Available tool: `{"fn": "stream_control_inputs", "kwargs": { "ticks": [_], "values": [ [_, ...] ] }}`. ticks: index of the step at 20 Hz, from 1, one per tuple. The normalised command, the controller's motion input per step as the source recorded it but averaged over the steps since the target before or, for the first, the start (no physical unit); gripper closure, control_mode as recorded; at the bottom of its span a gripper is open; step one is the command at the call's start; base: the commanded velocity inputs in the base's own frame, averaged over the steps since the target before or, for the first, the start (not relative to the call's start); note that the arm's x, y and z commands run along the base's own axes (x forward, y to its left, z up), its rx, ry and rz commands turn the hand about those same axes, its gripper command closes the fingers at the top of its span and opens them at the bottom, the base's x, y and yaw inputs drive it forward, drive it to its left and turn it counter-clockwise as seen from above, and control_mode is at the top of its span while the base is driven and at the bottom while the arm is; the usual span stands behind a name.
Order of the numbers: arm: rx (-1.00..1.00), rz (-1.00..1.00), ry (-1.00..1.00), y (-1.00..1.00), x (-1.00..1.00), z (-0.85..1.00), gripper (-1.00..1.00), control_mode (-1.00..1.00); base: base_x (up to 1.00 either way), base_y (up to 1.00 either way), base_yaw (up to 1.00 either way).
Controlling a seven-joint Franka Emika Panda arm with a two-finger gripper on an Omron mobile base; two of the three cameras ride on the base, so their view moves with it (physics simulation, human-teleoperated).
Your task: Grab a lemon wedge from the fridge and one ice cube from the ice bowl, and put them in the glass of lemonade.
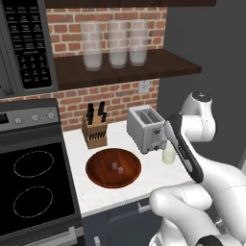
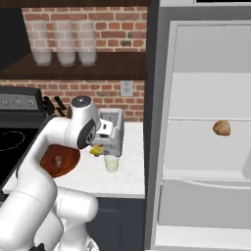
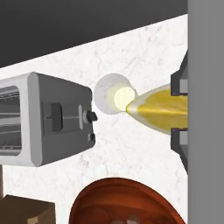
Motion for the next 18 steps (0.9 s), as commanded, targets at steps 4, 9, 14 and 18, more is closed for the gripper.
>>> {"fn": "stream_control_inputs", "kwargs": {
  "ticks": [4,9,14,18],
  "values": [
    [0.00,0.00,-0.02,0.00,0.30,-0.20,1.00,-1.00,0.00,0.00,0.00],
    [0.00,0.00,0.00,-0.15,0.25,-0.08,1.00,-1.00,0.00,0.00,0.00],
    [0.00,0.00,0.00,-0.16,0.18,-0.03,1.00,-1.00,0.00,0.00,0.00],
    [0.00,0.00,0.02,-0.05,0.07,-0.08,1.00,-1.00,0.00,0.00,0.00]
  ]
}}
